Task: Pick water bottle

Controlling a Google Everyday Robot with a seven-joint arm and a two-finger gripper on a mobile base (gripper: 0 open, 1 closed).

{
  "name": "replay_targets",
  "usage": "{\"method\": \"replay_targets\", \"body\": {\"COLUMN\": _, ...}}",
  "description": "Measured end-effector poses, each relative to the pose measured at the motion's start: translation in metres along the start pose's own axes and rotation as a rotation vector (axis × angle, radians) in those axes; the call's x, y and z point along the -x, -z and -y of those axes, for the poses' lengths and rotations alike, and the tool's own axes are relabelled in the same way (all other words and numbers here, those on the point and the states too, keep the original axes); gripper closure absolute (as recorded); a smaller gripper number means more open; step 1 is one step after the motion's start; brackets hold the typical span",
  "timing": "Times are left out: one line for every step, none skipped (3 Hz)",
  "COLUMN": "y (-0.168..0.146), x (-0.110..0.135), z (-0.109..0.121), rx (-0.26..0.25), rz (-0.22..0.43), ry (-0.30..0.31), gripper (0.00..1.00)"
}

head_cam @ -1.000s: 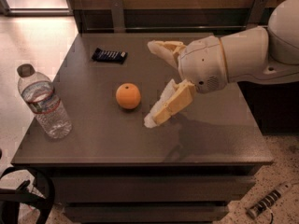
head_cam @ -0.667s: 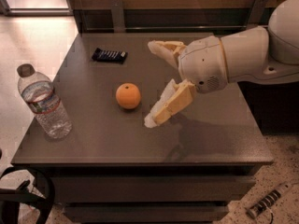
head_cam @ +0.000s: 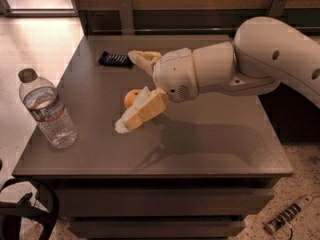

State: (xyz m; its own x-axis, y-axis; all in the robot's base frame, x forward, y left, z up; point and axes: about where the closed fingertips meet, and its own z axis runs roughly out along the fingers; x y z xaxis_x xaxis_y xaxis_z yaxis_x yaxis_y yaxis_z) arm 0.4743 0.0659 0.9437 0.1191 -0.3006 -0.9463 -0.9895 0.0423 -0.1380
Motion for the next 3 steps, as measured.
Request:
{"method": "replay_targets", "body": {"y": -0.035, "x": 0.001, "z": 0.005, "rx": 0.007, "rz": 0.059, "ry": -0.027, "gripper": 0.00}}
{"method": "replay_targets", "body": {"y": -0.061, "x": 0.003, "z": 0.003, "rx": 0.024, "rz": 0.128, "ry": -0.040, "gripper": 0.00}}
{"method": "replay_targets", "body": {"y": -0.084, "x": 0.009, "z": -0.002, "rx": 0.048, "rz": 0.175, "ry": -0.035, "gripper": 0.00}}
